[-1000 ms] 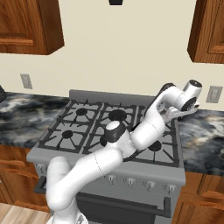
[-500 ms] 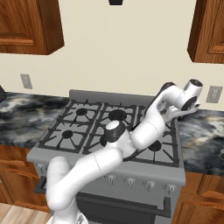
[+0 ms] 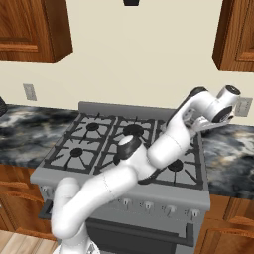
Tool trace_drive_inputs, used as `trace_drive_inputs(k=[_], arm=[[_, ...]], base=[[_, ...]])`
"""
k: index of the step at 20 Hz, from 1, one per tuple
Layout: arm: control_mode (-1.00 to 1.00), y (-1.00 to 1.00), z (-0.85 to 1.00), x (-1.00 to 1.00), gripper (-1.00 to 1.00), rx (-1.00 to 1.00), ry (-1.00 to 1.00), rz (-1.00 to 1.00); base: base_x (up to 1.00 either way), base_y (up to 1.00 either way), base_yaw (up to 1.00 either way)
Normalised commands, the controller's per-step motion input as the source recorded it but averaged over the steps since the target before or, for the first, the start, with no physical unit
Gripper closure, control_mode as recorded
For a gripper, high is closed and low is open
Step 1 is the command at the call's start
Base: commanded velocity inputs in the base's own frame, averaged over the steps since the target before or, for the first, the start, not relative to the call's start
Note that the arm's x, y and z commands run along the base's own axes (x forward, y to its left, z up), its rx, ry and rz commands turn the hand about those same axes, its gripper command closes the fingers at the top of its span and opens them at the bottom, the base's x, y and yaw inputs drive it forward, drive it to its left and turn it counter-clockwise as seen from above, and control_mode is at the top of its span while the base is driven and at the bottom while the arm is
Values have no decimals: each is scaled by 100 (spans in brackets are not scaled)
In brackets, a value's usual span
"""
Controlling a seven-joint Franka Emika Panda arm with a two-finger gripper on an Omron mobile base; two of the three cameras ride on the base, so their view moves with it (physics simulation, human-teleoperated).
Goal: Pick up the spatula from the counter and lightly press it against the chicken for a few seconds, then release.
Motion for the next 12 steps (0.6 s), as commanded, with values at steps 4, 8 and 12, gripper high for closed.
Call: trace_drive_inputs(k=[4,8,12], arm=[[-100,29,12,-76,100,0,-10,0],[-100,62,2,-87,100,-1,-14,-2],[-100,81,0,-88,100,-6,-19,-4]], base=[[0,0,0],[0,0,0],[0,0,0]])
